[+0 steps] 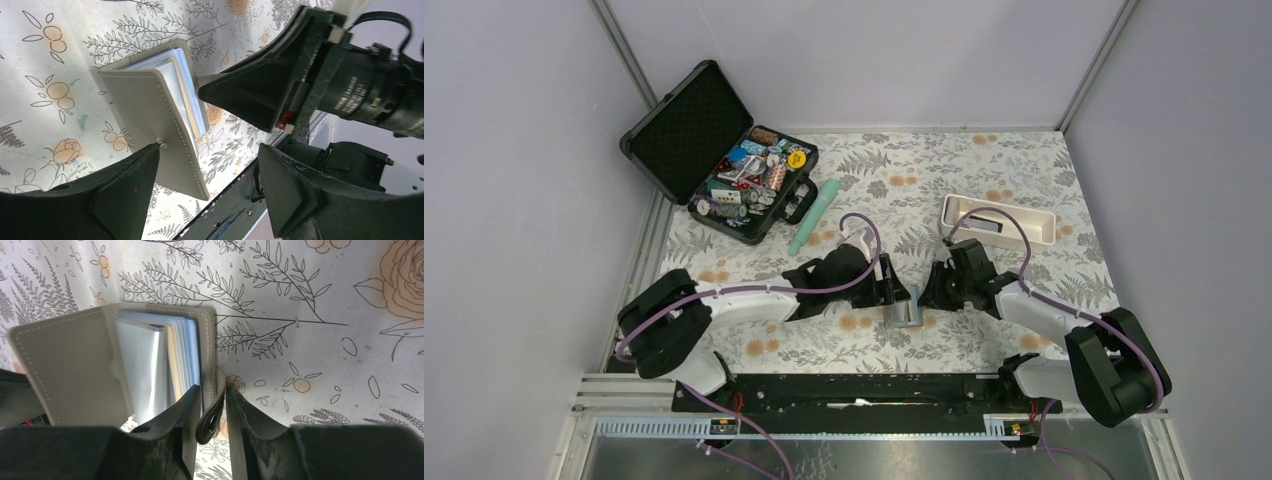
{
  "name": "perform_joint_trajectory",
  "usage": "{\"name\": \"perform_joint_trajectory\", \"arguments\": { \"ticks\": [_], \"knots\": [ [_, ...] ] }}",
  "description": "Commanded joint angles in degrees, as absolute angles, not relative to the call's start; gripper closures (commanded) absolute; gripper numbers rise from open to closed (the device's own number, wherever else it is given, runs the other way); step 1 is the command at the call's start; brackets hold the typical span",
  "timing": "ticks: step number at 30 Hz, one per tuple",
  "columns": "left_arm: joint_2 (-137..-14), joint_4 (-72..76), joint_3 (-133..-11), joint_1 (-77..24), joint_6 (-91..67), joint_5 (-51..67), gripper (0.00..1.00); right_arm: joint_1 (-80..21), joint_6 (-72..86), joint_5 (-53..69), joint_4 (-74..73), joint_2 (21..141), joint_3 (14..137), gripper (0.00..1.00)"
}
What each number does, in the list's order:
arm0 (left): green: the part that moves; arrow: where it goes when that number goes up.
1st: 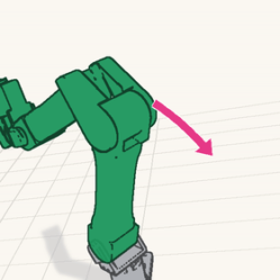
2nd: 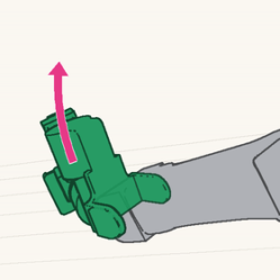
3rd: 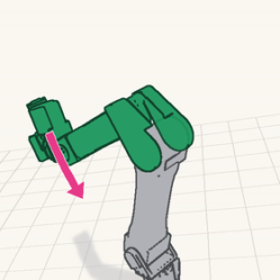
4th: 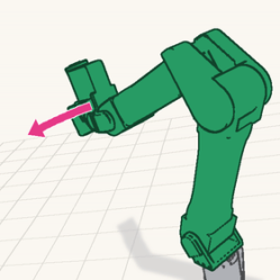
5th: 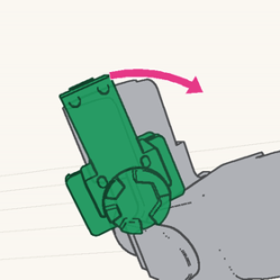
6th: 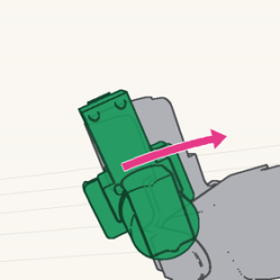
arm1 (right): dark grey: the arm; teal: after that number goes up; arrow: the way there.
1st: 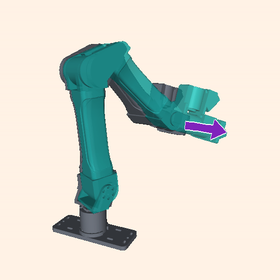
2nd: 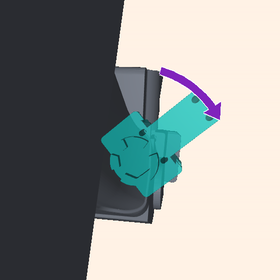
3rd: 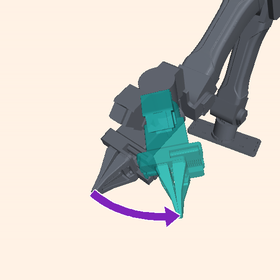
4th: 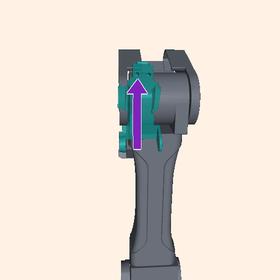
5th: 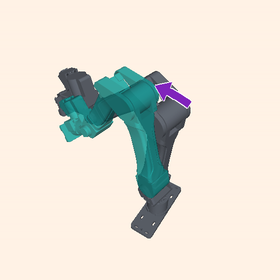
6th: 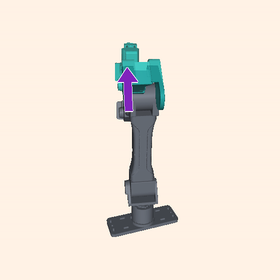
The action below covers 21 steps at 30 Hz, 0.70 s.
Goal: Put the credit cards into the card holder
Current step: Close the card holder at the center of the board.
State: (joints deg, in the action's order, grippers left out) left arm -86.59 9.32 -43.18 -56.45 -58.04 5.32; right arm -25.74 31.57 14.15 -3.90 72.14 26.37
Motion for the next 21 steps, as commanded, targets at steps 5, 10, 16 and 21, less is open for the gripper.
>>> {"name": "perform_joint_trajectory", "arguments": {
  "ticks": [5,10,16,21],
  "knots": [
    [-91.06,14.25,-46.49,-57.69,-57.60,5.45,0.25,-26.10,32.20,11.18,-5.01,67.92,26.17,0.60],
    [-93.28,14.49,-48.77,-58.47,-57.23,5.95,0.25,-26.10,32.34,11.54,-5.02,68.45,26.11,0.52],
    [-94.05,14.85,-49.67,-58.88,-57.21,5.67,0.26,-26.11,32.77,12.72,-4.28,68.45,25.53,0.38],
    [-94.80,14.98,-50.89,-58.97,-56.78,5.72,0.26,-26.10,34.13,10.24,-5.15,66.30,24.91,0.30]
  ]
}}
